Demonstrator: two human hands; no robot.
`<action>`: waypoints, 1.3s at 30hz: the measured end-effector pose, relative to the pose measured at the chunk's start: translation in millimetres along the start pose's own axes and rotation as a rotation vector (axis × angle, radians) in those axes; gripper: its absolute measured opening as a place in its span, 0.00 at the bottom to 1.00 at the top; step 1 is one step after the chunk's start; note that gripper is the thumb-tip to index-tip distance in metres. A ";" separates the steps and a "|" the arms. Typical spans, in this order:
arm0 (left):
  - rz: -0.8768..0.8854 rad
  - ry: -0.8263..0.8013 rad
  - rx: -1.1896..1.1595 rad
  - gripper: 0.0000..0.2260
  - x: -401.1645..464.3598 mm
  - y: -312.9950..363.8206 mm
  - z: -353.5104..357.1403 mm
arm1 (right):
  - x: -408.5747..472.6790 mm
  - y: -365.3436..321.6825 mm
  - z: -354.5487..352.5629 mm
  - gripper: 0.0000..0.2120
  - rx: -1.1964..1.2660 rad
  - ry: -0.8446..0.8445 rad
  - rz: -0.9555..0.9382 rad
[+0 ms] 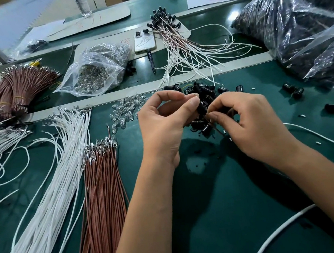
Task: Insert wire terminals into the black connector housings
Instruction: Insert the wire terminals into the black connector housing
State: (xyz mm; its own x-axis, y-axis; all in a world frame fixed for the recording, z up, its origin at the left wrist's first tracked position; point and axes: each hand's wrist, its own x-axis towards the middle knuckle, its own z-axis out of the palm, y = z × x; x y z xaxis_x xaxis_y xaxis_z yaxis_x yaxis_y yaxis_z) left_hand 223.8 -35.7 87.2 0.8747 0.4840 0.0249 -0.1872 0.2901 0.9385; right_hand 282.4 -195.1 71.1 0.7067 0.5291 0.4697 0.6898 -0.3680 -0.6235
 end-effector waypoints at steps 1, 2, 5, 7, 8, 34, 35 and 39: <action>0.051 -0.019 0.030 0.11 -0.4 0.0 0.4 | 0.3 0.3 -0.3 0.03 0.006 0.003 -0.001; 0.095 -0.036 0.050 0.11 -0.9 0.0 0.8 | 0.6 0.7 -0.6 0.03 0.017 0.004 -0.002; 0.167 -0.073 0.061 0.11 -1.6 0.3 -0.1 | 0.9 0.8 -1.1 0.03 0.070 0.001 0.001; 0.189 -0.091 0.057 0.11 -1.7 0.3 -1.1 | 0.0 -0.2 -0.9 0.03 0.119 0.004 0.003; 0.199 -0.098 0.060 0.11 -1.8 0.4 -1.4 | -0.6 -0.6 -0.7 0.03 0.139 0.009 0.004; 0.288 -0.247 0.136 0.14 -3.3 4.3 -2.5 | 1.6 9.3 -4.1 0.05 0.187 0.026 -0.055; 0.286 -0.247 0.133 0.14 -3.2 4.2 -2.5 | 1.7 9.2 -4.2 0.05 0.180 0.025 -0.060; 0.282 -0.246 0.120 0.15 -3.0 3.8 -2.6 | 2.0 8.5 -4.9 0.06 0.168 0.032 -0.070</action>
State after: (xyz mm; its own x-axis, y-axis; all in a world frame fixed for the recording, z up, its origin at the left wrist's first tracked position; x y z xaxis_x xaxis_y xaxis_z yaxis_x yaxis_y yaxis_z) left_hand 219.3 -33.9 89.8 0.8800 0.3147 0.3556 -0.3948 0.0686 0.9162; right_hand 290.4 -201.0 69.8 0.6642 0.5234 0.5338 0.7038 -0.1970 -0.6825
